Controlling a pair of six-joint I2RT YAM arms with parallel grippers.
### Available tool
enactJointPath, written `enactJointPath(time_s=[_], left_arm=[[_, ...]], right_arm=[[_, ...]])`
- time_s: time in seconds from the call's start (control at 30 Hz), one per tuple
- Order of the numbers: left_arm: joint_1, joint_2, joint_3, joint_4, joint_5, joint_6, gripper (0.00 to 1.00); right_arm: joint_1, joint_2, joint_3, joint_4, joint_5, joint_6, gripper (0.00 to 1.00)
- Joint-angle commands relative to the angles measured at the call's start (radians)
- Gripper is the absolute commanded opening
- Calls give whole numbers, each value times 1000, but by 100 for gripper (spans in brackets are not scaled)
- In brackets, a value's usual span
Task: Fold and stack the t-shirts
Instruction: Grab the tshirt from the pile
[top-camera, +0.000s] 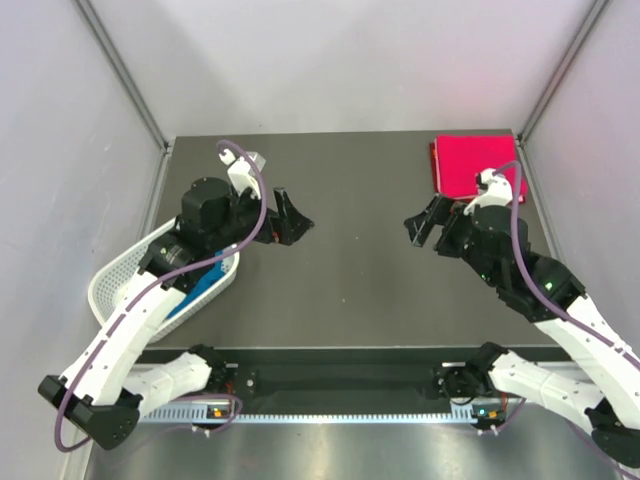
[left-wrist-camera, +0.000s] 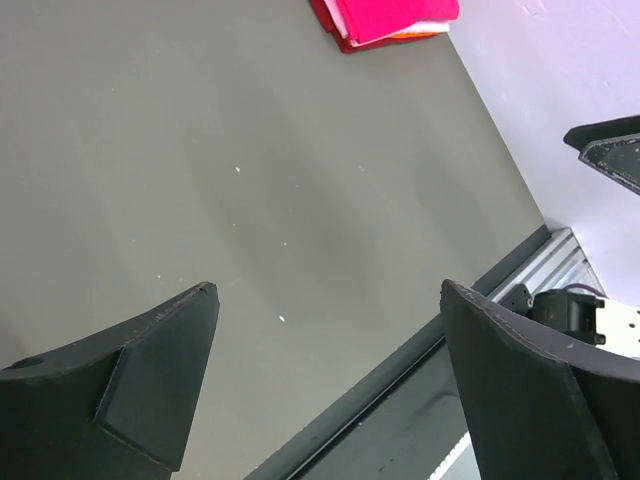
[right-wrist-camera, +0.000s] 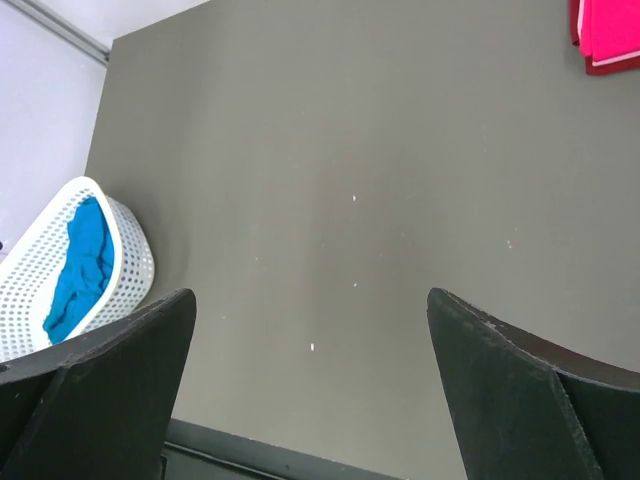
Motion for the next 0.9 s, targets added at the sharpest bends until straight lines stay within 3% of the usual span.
enactJointPath(time_s=[0.0, 0.2, 0.37, 0.5, 0.6, 0.73, 0.87], left_arm=[[3, -25, -2, 31, -19, -19, 96], [5, -23, 0, 24, -239, -116, 96], [89, 122, 174, -172, -445, -123, 88], [369, 138, 191, -254, -520, -186, 79], [507, 104, 121, -272, -649, -278, 70], [627, 79, -29, -242, -617, -381, 66], [692, 168, -129, -222, -602, -429, 66]], right_arm=[[8, -22, -4, 31, 2, 9, 100], [8, -8, -17, 44, -16, 24, 100], [8, -7, -68, 64, -17, 41, 100], [8, -10, -112, 89, -46, 51, 100], [8, -20, -158, 156, -31, 34, 99], [8, 4, -148, 209, -56, -8, 100], [6, 41, -120, 202, -74, -43, 99]])
